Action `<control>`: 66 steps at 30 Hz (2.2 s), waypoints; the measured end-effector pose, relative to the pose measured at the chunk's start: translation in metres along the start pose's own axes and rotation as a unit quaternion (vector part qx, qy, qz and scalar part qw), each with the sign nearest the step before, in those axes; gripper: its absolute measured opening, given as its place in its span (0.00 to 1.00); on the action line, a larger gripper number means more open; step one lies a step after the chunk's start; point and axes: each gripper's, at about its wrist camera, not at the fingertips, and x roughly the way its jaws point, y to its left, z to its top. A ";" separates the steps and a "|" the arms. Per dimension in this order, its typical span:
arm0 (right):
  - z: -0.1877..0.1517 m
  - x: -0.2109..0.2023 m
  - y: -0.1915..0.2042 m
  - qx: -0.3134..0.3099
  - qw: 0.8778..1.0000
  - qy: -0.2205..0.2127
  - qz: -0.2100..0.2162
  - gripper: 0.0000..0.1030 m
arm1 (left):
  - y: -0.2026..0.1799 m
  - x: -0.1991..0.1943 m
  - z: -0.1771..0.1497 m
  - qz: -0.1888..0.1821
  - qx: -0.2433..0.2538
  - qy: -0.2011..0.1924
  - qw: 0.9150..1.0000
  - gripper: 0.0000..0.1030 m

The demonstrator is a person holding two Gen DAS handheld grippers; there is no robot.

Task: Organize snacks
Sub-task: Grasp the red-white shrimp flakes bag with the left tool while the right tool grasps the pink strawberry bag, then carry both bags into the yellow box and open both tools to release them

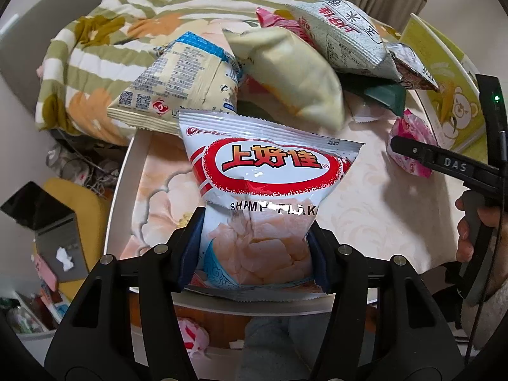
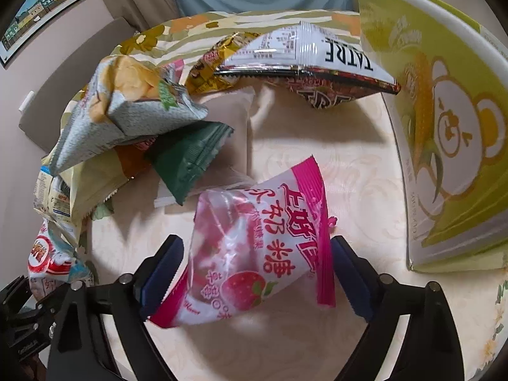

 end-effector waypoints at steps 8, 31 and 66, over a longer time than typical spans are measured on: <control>-0.006 -0.006 0.003 -0.008 1.000 0.004 -0.019 0.55 | -0.004 -0.008 0.003 -0.013 0.001 -0.006 1.000 0.53; -0.021 -0.128 0.011 0.022 0.997 -0.073 -0.010 0.48 | -0.046 -0.106 0.045 -0.092 0.070 -0.105 0.988 0.52; 0.059 -0.206 -0.247 0.070 0.994 -0.083 -0.016 0.48 | -0.395 0.008 0.162 -0.107 0.140 -0.021 0.984 0.55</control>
